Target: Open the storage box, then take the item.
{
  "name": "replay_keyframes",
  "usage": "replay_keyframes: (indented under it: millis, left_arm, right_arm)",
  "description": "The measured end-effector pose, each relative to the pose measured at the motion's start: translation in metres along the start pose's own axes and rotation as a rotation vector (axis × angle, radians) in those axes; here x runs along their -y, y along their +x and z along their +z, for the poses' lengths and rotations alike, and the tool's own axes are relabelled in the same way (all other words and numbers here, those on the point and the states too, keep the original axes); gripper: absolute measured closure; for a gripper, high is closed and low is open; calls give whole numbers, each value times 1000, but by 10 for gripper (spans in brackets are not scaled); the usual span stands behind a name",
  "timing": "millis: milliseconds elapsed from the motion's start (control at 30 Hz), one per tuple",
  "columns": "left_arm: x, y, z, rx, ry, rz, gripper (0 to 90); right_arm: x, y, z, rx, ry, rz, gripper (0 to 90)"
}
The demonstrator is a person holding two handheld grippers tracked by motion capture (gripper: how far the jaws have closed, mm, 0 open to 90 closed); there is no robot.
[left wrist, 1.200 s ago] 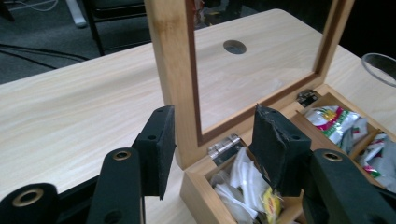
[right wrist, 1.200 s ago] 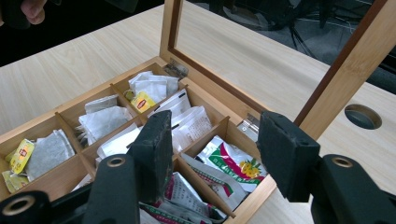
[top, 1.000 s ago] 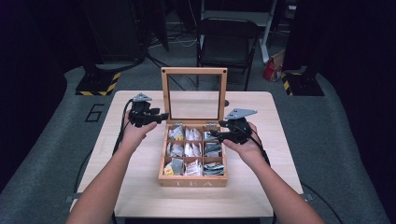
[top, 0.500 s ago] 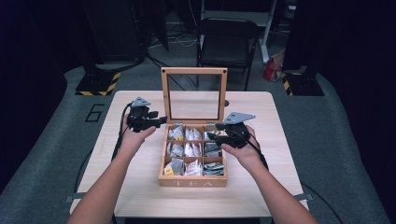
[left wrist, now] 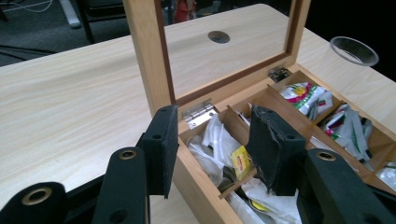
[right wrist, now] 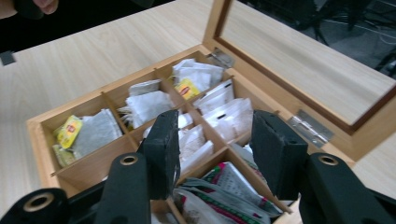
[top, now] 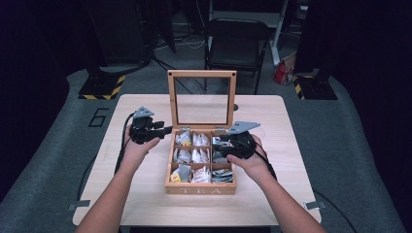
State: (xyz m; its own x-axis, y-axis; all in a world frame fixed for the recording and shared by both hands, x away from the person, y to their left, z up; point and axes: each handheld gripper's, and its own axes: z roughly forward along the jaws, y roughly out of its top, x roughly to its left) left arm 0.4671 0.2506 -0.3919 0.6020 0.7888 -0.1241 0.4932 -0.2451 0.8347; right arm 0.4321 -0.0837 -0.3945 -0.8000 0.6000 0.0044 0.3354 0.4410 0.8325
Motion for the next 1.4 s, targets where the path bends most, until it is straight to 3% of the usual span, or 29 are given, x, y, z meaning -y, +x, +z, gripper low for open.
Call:
replay_keyframes:
  millis: [300,667,933,1400]
  left_arm:
    - [7,-8,-14,27,-15,26,560]
    - [12,-13,-27,59,-35,15,556]
    - [15,-13,-36,48,-56,1,536]
    - [23,-6,-42,34,-44,-17,522]
  right_arm:
    - [6,15,3,-26,11,-22,517]
    - [7,25,10,-86,16,-45,524]
    - [4,33,23,-126,25,-51,535]
    - [-1,43,53,-198,59,-60,606]
